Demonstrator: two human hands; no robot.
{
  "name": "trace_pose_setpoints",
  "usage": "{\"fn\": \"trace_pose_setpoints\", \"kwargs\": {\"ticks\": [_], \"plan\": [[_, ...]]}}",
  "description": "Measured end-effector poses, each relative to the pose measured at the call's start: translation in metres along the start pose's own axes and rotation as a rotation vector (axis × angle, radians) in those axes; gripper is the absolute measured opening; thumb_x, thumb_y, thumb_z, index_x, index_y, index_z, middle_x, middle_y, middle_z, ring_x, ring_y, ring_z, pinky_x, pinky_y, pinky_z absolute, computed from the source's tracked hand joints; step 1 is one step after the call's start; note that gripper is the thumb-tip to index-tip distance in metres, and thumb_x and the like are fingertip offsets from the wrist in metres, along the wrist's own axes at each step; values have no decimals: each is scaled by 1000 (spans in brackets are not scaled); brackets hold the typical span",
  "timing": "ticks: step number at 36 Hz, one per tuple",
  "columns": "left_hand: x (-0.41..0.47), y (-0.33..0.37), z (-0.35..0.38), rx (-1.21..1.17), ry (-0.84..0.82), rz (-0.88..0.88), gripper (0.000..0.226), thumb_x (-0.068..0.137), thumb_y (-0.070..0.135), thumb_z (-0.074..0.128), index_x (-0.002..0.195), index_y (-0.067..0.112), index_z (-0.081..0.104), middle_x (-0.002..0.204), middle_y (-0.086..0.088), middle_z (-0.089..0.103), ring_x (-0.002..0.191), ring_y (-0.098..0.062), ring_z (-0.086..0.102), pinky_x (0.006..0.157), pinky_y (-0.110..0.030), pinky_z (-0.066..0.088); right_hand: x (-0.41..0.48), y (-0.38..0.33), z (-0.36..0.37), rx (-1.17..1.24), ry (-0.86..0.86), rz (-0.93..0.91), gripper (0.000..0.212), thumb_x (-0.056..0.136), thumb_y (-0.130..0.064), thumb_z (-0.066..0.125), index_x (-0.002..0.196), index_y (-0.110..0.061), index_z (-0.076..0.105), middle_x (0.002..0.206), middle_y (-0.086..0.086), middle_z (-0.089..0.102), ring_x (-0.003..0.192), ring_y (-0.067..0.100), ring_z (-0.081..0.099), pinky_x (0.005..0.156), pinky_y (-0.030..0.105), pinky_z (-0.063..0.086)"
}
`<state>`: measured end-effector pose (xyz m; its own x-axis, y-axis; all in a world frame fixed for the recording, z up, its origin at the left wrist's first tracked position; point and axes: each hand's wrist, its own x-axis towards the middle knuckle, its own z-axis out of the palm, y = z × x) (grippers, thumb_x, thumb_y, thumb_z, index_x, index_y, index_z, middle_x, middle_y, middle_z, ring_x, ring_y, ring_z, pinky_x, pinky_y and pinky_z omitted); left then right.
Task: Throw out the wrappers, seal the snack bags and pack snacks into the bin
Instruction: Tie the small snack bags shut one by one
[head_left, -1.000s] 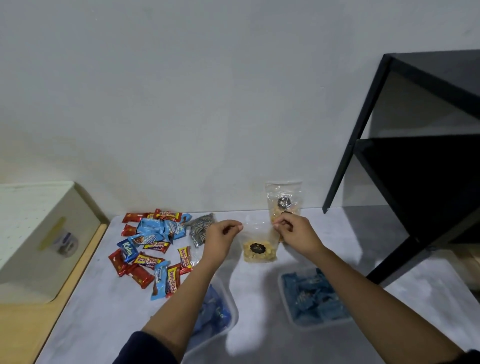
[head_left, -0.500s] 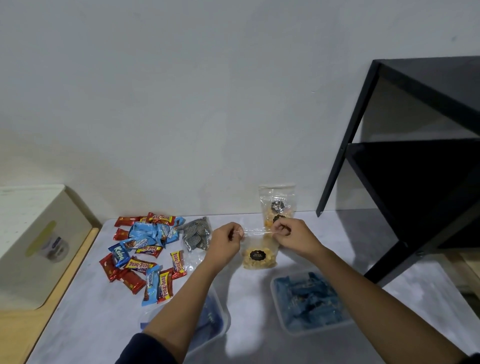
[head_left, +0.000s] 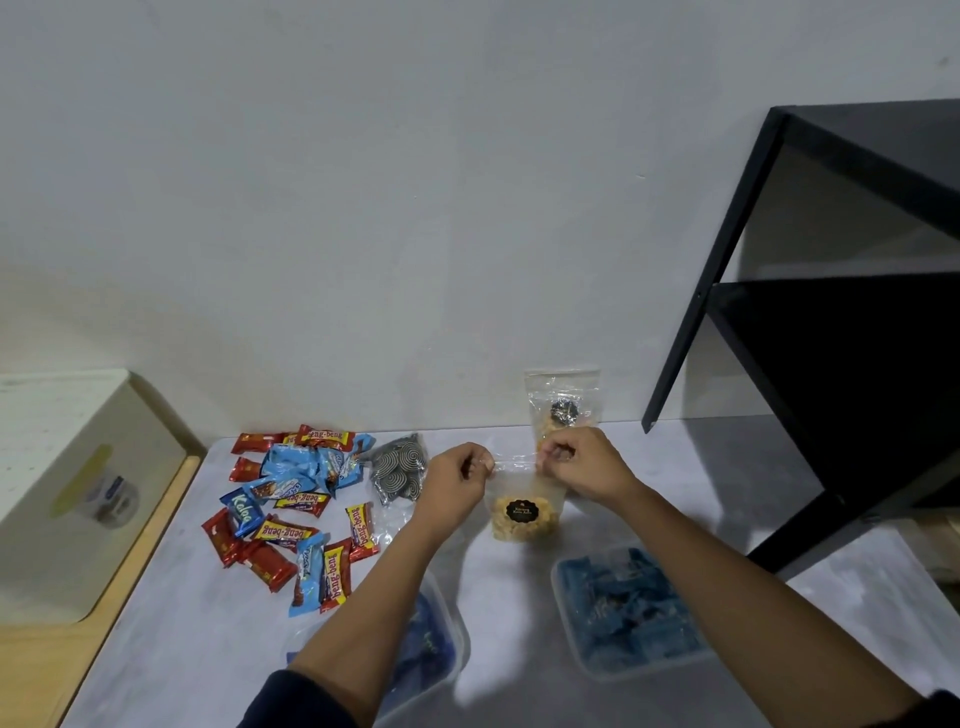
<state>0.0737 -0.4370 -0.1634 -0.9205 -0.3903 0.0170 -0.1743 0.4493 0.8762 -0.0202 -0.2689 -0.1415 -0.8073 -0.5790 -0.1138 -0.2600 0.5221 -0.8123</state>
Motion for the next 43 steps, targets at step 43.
{"fn": "trace_pose_setpoints", "kwargs": {"ticks": [43], "plan": [[1,-1,-3,-62,-55,13,24,85,1,56,72,21,59,73,-11,64,67,-16,55,61,-13,41,22,-27,17,-160,-123,29,24,68,-18,65,50,-33,61,64,-7,65,66,11,59,66,32,50]]}}
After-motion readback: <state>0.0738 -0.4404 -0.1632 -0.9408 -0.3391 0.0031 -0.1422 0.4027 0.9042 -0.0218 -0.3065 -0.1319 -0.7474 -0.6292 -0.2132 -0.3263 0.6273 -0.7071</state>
